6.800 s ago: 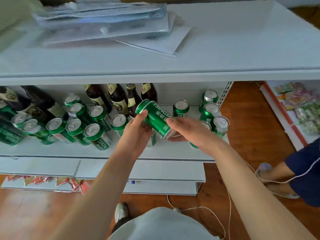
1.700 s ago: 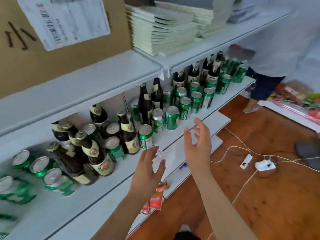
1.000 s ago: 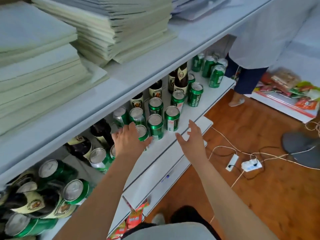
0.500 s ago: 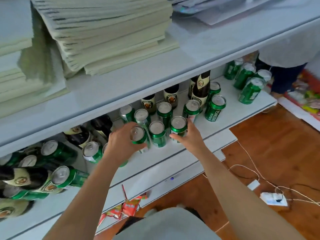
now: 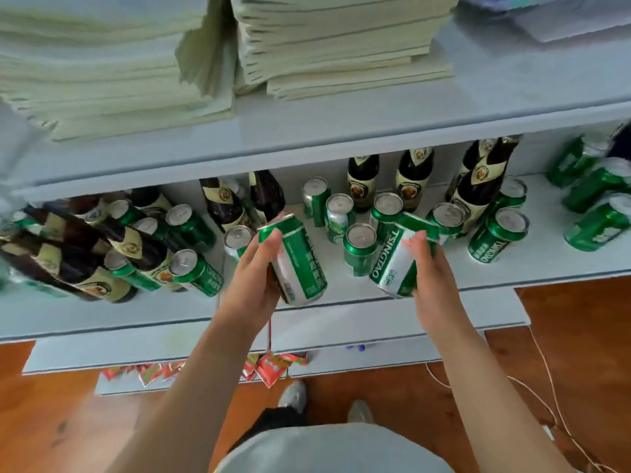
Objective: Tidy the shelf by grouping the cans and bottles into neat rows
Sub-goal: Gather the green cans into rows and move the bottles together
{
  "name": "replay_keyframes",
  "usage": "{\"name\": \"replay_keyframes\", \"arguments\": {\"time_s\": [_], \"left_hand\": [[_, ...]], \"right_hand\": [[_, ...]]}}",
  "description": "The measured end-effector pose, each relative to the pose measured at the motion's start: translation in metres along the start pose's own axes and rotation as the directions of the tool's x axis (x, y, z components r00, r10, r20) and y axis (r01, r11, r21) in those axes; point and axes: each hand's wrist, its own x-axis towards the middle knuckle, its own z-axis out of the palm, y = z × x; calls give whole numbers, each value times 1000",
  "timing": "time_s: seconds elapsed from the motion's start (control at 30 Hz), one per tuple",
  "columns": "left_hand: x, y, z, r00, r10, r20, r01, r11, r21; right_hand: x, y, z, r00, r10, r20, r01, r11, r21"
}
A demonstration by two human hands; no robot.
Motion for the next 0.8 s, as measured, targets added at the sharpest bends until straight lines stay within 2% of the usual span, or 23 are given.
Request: {"name": "replay_keyframes", "arguments": {"time_s": [0.17, 0.27, 0.4, 0.6, 0.8], "left_hand": [[-26, 0, -29, 994, -72, -77, 68, 996, -49], [-38, 6, -58, 986, -138, -93, 127, 986, -110], [-56, 24, -116, 988, -119, -100, 105, 985, -135], [-97, 59, -249, 978, -57, -201, 37, 994, -102], [-138, 79, -386, 911, 29, -411, -76, 992, -100]], "right_hand": [[-12, -5, 51, 966, 117, 232, -111, 993, -39], [-27, 0, 88, 935, 180, 306, -178, 983, -33], [-51, 10, 150, 887, 192, 421, -191, 981, -45], [-108, 26, 281, 863, 161, 479, -125, 986, -106], [-158, 53, 419, 805, 10, 593, 110, 980, -165]]}}
